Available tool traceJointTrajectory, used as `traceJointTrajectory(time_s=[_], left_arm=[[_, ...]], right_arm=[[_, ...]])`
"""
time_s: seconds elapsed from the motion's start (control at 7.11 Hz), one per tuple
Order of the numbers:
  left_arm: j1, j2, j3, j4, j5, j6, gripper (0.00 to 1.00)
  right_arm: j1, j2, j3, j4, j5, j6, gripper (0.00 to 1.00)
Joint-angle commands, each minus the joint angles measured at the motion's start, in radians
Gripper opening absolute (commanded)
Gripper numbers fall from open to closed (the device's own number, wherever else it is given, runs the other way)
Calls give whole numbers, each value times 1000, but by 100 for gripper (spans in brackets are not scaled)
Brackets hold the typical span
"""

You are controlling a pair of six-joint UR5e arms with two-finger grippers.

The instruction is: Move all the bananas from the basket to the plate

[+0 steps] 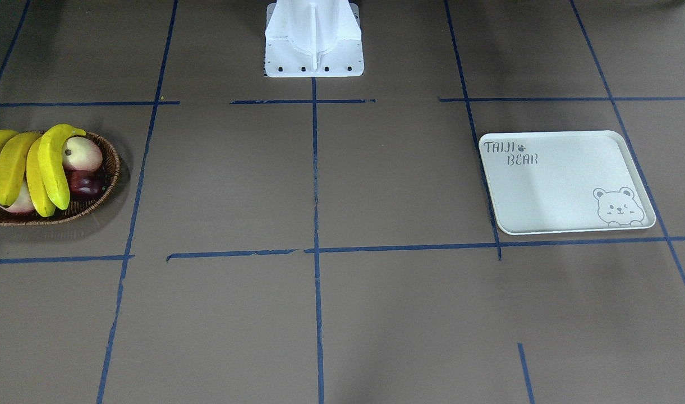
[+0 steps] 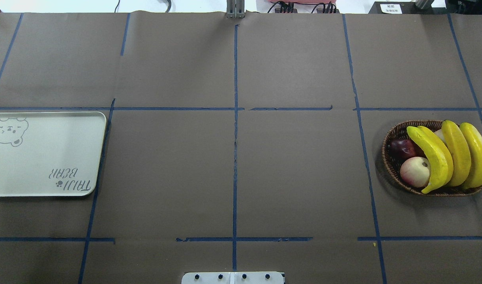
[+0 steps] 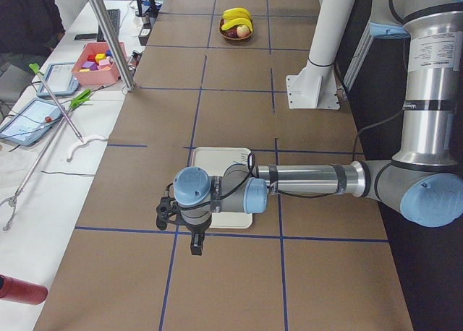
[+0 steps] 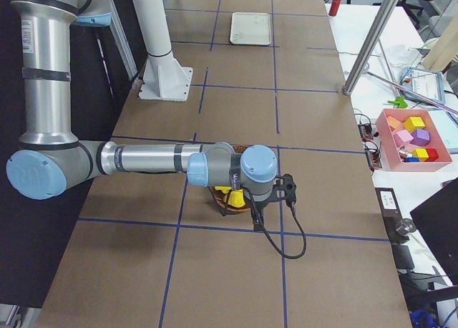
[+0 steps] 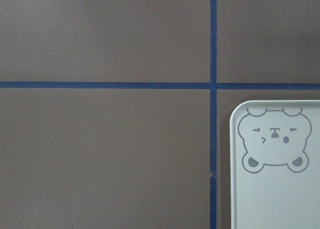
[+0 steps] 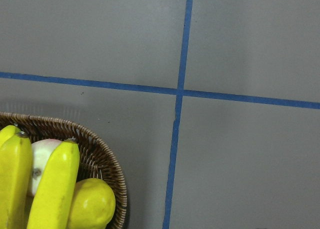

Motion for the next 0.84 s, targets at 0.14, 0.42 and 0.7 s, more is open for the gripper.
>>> traceJointTrajectory(time_s=[0.14, 0.42, 0.7], left_arm=[[0, 1, -3, -2, 0, 2, 100], [2, 1, -3, -32, -1, 0, 100], [2, 1, -9, -51, -3, 0, 100]], right_arm=[[-15, 18, 71, 0, 12, 31, 100], [-75, -45, 157, 39, 145, 138, 100], [-229, -85, 228, 355, 95, 647, 100]])
